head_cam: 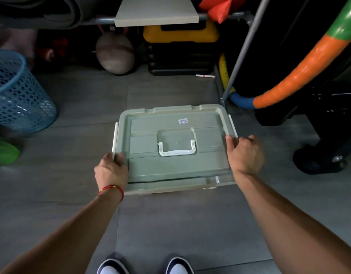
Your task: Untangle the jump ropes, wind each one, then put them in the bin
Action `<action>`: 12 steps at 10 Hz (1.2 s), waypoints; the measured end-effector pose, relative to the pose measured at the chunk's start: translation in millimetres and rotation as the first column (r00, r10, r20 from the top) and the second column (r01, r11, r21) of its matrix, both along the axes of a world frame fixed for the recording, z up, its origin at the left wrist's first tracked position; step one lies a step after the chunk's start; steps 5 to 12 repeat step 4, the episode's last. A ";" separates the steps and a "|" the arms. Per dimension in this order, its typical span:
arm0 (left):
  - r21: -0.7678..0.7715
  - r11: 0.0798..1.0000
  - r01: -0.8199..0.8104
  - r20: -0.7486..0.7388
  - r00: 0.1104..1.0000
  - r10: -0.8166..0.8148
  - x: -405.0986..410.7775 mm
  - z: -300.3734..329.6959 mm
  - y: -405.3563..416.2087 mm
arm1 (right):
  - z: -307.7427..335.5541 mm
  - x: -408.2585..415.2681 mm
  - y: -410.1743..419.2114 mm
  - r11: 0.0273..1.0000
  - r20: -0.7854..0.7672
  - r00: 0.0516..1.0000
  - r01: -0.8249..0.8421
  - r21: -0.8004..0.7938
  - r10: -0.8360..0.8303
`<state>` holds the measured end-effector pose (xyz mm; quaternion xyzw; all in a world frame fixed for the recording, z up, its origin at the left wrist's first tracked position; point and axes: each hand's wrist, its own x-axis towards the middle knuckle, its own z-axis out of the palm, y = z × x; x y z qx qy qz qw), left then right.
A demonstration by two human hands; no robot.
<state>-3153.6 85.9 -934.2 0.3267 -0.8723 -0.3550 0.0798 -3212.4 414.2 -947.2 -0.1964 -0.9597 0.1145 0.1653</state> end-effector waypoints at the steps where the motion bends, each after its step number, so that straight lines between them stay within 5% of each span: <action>1: -0.077 0.997 0.030 -0.012 0.999 -0.031 0.9 -5.0 5.1 | -3.2 0.3 -1.1 1.000 0.039 0.999 0.013 0.026 -0.014; 2: -0.053 0.997 0.063 -0.008 0.998 -0.063 -3.5 -1.3 1.4 | -1.7 -3.8 -3.1 0.999 0.089 0.996 -0.020 -0.026 0.022; 3: 0.015 0.989 0.145 0.147 0.978 -0.146 -11.7 9.8 -13.9 | 14.4 -13.8 3.6 0.983 0.197 0.978 -0.039 -0.180 0.075; 4: -0.029 0.962 0.271 0.106 0.958 -0.267 10.2 26.2 -25.5 | 34.6 10.8 12.6 0.977 0.215 0.972 -0.046 -0.208 0.091; 12: -0.029 0.962 0.271 0.106 0.958 -0.267 10.2 26.2 -25.5 | 34.6 10.8 12.6 0.977 0.215 0.972 -0.046 -0.208 0.091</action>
